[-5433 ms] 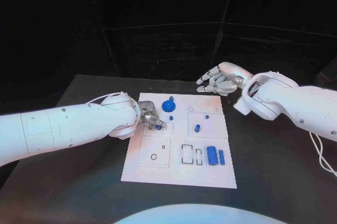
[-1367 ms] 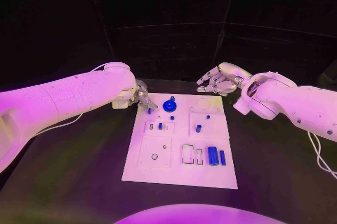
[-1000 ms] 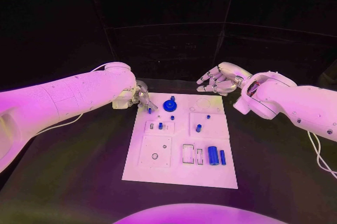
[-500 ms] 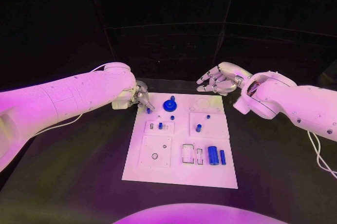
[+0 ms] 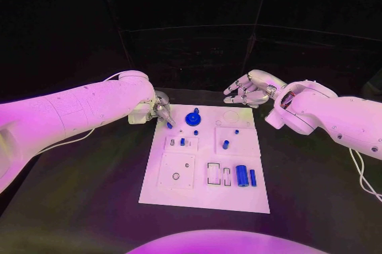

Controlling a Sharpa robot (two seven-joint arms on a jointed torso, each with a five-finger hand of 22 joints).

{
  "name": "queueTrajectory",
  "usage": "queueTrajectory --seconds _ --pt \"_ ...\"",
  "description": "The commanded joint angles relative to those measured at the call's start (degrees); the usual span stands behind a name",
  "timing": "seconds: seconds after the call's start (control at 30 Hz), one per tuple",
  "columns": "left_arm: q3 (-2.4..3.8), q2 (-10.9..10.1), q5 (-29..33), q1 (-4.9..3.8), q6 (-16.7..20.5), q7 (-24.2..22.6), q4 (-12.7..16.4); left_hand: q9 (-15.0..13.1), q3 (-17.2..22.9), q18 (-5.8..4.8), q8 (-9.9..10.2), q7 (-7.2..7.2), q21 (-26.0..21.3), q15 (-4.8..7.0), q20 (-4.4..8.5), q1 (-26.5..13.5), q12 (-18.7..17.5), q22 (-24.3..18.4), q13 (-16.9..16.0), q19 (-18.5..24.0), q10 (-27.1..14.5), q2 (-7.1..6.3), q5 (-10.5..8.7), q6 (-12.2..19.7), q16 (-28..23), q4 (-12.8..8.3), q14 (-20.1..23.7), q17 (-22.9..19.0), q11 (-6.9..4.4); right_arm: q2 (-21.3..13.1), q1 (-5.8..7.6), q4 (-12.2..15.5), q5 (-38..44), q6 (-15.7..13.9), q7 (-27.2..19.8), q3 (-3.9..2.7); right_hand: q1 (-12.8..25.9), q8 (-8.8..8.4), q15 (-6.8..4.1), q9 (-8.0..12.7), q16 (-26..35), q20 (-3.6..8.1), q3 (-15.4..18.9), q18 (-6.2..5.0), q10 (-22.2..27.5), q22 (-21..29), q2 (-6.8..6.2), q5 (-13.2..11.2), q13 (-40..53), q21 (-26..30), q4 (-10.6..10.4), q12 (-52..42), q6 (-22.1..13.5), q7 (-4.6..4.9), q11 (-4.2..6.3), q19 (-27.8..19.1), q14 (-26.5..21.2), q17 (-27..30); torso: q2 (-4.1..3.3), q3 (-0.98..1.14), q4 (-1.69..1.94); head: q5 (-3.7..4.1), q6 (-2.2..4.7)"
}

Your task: Assemble the parts on the task board

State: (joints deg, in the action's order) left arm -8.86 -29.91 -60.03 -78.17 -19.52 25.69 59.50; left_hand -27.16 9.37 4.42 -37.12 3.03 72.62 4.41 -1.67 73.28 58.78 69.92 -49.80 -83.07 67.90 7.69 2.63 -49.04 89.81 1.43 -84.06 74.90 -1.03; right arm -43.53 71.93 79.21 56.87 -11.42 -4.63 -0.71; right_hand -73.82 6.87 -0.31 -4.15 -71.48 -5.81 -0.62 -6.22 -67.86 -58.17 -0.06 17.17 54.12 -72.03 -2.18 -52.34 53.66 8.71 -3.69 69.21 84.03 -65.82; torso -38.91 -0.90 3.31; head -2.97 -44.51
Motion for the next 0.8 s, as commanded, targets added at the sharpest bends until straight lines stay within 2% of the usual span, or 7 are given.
queueTrajectory --seconds 0.03,0.3,0.47,0.73,0.8 --pt "0.02 -0.6 1.1 -0.05 2.2 -0.9 0.8 -0.3 3.8 -0.07 -0.5 0.01 0.4 0.26 0.28 0.6 0.0 0.2 -0.2 -0.2 0.7 0.14 0.08 0.0 0.2 -3.0 -5.9 15.1 -0.11 0.1 0.1 0.1 0.0 0.1 -0.3 -0.03 0.0 0.31 -0.36 0.0 0.4 0.03 0.3 -0.43 0.2 0.0 0.56 0.2 0.0 0.3 -0.2 0.1 -0.3 0.01 0.06 -0.3 0.8 0.1 -0.01 -0.01 0.05 -0.01 0.03" --pt "0.05 -3.5 1.3 0.0 6.5 -1.4 4.5 -0.4 7.2 -0.1 -1.0 -0.06 0.6 0.28 0.27 -0.6 0.4 0.5 -0.6 -0.3 1.6 -1.48 0.08 -0.1 0.2 -4.3 -5.9 15.1 -0.17 -0.1 0.1 0.0 0.0 0.1 -0.3 -0.03 -0.1 0.32 -0.36 0.0 0.4 0.03 0.2 -0.44 0.2 0.1 0.59 0.2 0.0 0.3 -0.2 0.1 -0.3 0.01 0.07 -0.4 0.8 0.1 0.11 -0.04 0.15 0.01 0.14" --pt "0.06 -5.8 1.9 0.02 8.9 -1.8 7.6 -0.5 8.9 -0.12 -1.2 -0.11 0.6 0.28 0.27 -1.3 0.6 0.6 -0.7 -0.3 2.0 -2.23 0.07 -0.3 0.2 -4.6 -5.9 15.1 -0.2 -0.3 0.1 0.0 0.0 0.0 -0.3 -0.03 -0.1 0.34 -0.37 0.0 0.5 0.04 0.2 -0.46 0.2 0.2 0.64 0.2 0.0 0.4 -0.2 0.2 -0.3 0.0 0.07 -0.4 0.8 0.2 0.13 0.05 0.12 -0.14 0.17" --pt "0.06 -10.2 2.8 0.14 14.6 -2.4 14.4 -0.6 11.3 -0.16 -1.6 -0.25 0.8 0.37 0.32 -2.6 1.2 1.0 -1.3 -0.4 2.8 -3.4 0.07 -0.6 0.2 -4.9 -5.9 15.1 -0.33 -0.3 0.09 -0.2 0.0 0.0 -0.4 -0.03 -0.1 0.34 -0.37 0.0 0.5 0.04 0.2 -0.46 0.3 0.2 0.65 0.2 0.0 0.4 -0.2 0.2 -0.3 0.0 0.07 -0.4 0.8 0.2 0.08 -0.02 0.05 -0.44 0.45" --pt "0.04 -11.8 2.8 0.29 16.2 -2.6 16.8 -0.6 11.6 -0.19 -1.6 -0.28 1.0 0.41 0.35 -2.7 1.3 1.1 -1.4 -0.5 2.9 -3.58 0.07 -0.6 0.2 -5.0 -5.9 15.1 -0.36 -0.4 0.08 -0.2 0.0 0.0 -0.5 -0.03 -0.1 0.35 -0.37 0.0 0.6 0.04 0.2 -0.47 0.3 0.3 0.68 0.2 -0.1 0.4 -0.2 0.2 -0.3 0.0 0.07 -0.5 0.7 0.2 0.09 -0.02 0.08 -0.32 0.41"
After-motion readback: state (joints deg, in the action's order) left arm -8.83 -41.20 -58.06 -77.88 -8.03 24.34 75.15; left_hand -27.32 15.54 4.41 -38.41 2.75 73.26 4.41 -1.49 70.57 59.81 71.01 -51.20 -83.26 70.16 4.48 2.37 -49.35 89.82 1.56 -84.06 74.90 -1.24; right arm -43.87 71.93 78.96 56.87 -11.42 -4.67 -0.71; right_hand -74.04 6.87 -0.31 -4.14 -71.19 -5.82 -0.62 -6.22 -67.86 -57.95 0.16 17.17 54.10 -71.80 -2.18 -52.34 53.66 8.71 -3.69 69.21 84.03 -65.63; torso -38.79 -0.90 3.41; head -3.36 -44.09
